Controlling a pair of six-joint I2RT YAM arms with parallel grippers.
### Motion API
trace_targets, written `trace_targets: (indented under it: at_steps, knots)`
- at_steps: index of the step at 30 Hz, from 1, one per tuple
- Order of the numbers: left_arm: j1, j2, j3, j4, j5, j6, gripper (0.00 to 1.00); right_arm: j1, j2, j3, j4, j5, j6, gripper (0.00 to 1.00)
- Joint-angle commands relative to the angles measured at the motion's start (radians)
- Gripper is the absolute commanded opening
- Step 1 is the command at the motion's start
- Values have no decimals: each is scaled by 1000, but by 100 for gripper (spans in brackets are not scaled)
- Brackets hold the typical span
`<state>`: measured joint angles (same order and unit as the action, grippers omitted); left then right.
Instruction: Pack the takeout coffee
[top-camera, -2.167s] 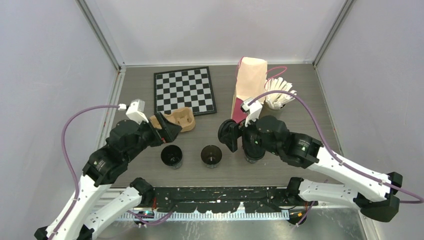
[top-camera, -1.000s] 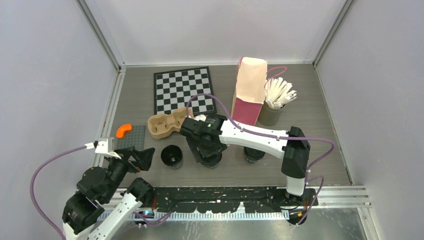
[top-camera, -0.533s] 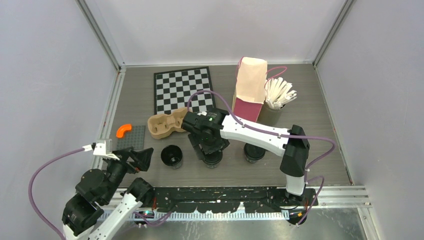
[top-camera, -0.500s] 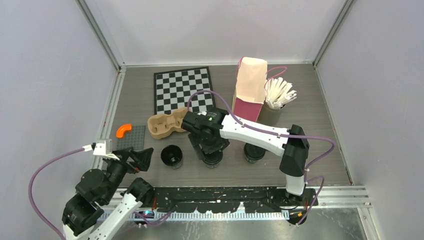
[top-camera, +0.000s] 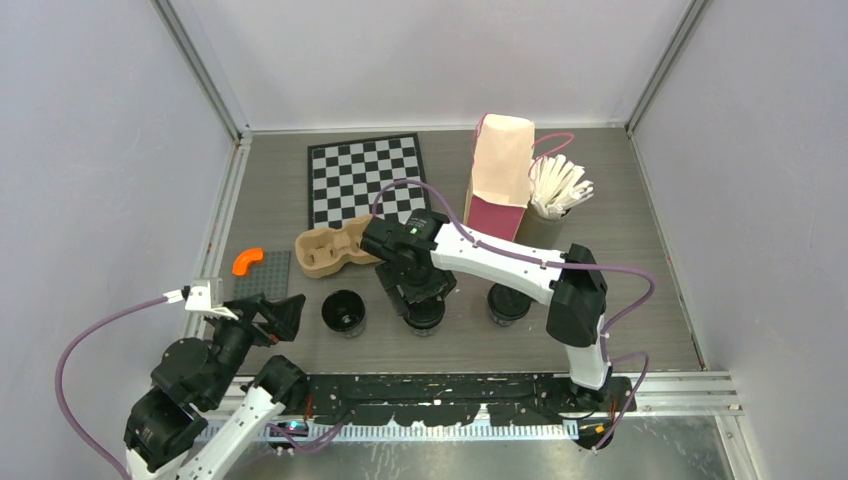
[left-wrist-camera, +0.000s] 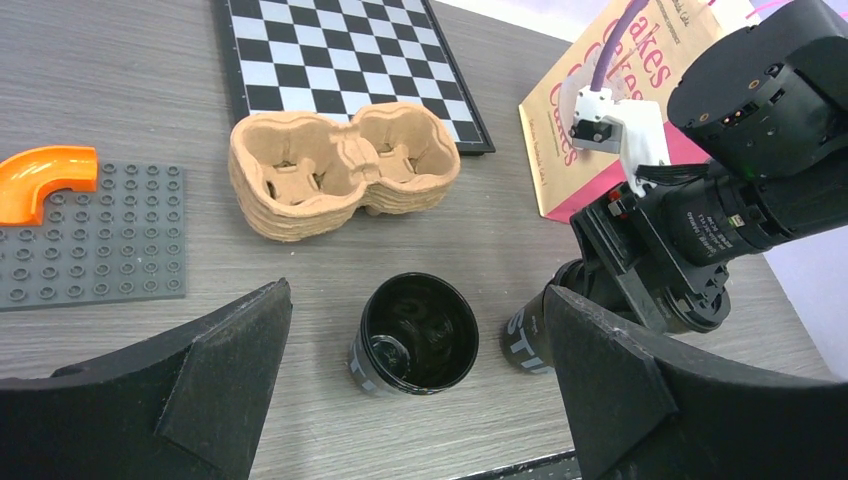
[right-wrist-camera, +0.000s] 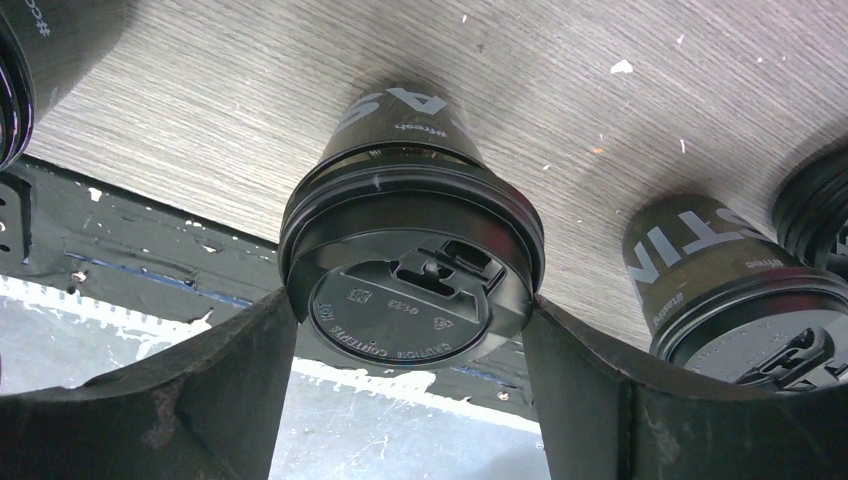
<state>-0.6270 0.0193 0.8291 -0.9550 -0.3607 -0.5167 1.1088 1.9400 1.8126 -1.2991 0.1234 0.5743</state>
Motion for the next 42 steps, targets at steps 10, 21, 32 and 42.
trace_targets:
  at_steps: [10, 21, 32, 42]
  knots:
    - [-6, -8, -2, 3, -35, -17, 99, -2, 23, 26, -3, -30, -22, 83]
    - [-9, -8, -2, 2, -42, -18, 99, -5, 27, 12, 7, -38, -25, 88]
    - [-10, -9, -2, -1, -46, -20, 99, -11, 10, 12, 14, -52, -28, 93]
    - [-14, 47, 2, 28, 10, 5, 97, -19, -169, -73, 92, -8, 9, 92]
